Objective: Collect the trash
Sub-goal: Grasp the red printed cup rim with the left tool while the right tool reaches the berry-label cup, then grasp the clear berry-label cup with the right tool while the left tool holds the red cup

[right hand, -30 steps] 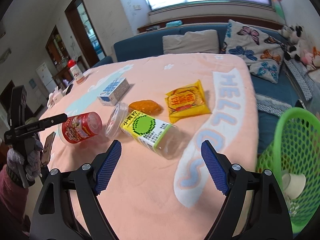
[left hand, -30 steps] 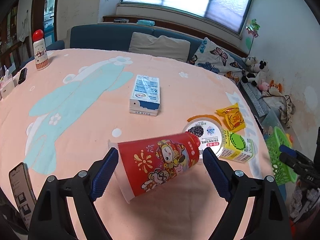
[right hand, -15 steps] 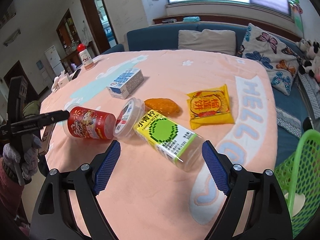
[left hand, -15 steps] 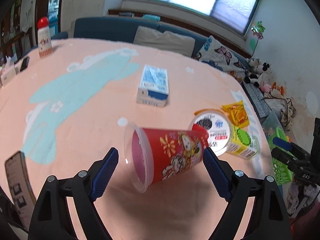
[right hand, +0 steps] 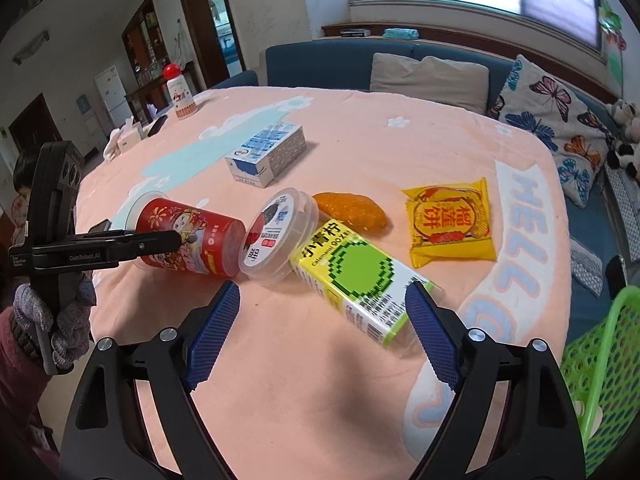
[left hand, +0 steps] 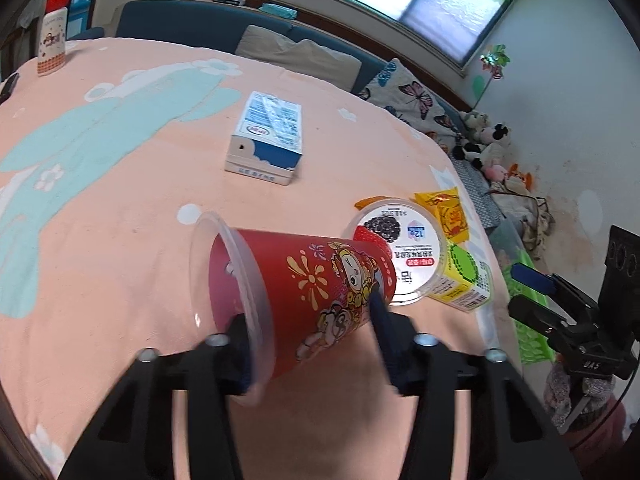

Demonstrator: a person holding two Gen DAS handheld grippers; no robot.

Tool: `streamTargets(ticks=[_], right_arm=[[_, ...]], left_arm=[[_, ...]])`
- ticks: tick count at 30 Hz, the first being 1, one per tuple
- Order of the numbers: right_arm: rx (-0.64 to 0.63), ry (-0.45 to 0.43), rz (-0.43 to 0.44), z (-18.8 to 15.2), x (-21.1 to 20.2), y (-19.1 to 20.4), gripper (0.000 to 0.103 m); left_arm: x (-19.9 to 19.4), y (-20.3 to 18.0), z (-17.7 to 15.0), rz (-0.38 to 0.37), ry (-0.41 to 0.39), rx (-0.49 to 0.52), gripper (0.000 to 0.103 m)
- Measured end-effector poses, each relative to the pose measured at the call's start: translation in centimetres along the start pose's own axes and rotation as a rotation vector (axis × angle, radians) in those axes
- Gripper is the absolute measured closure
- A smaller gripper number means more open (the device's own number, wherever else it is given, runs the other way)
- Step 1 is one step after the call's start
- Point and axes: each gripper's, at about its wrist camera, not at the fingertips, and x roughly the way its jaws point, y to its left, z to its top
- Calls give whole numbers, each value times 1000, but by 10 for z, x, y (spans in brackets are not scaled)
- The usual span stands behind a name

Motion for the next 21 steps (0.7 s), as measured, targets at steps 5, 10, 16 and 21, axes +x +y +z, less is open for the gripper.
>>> streamTargets(ticks=[5,10,16,21], right_arm=[[-39,8,-16,5,8,13,18],[-89,10,-37,12,19,28,16],[-178,25,-84,19,40,48,13],[-279,49,-146,23,64,65,13]], left_arm=[[-5,1,1,-72,-15,-3,83],[-21,-2,4,-60,-57,25,98],[-39,8,8,-37,-97,35,98],[-49,21,10,-35,-115,16,98]])
